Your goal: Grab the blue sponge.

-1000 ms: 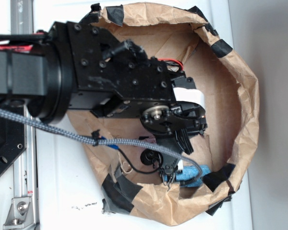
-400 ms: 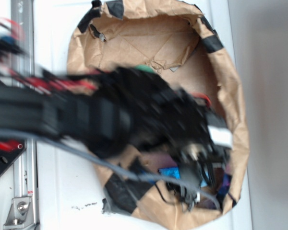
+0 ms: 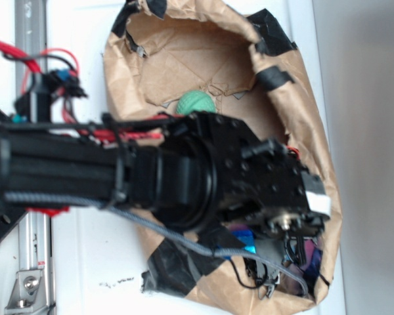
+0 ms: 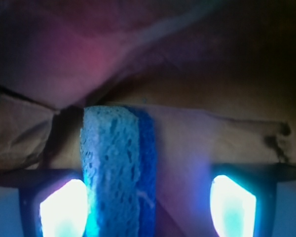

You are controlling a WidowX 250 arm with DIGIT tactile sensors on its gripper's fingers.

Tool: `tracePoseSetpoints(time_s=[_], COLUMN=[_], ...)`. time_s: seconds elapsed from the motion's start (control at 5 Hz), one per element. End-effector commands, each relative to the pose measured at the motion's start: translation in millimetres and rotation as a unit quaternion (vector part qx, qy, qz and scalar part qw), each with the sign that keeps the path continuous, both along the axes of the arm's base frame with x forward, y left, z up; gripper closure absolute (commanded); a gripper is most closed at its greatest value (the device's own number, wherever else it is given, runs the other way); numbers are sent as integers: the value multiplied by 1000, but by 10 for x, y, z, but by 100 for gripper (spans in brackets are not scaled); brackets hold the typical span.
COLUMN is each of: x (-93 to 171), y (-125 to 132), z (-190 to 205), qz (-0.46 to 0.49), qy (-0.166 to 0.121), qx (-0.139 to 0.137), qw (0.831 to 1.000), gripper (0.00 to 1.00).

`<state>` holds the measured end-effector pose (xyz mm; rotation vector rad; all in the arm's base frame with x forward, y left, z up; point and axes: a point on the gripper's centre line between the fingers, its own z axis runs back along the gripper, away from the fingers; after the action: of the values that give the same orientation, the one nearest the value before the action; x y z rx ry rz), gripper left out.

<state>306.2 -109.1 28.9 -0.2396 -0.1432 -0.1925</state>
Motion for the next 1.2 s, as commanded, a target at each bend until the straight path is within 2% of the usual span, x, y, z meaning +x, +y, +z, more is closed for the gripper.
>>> tracePoseSetpoints(time_s=[0.0, 0.2, 0.4, 0.6, 0.8, 1.0], x=[-127, -134, -202, -308, -465, -464], y=[16, 75, 186, 596, 1024, 1103], z=[58, 86, 281, 754, 1266, 1593], qz=[19, 21, 2, 7, 10, -25], qy=[-9, -14, -9, -19, -23, -28], qx=[4, 14, 53, 91, 111, 155], qw=[1000, 1000, 999, 996, 994, 987], gripper=[100, 100, 100, 100, 100, 100])
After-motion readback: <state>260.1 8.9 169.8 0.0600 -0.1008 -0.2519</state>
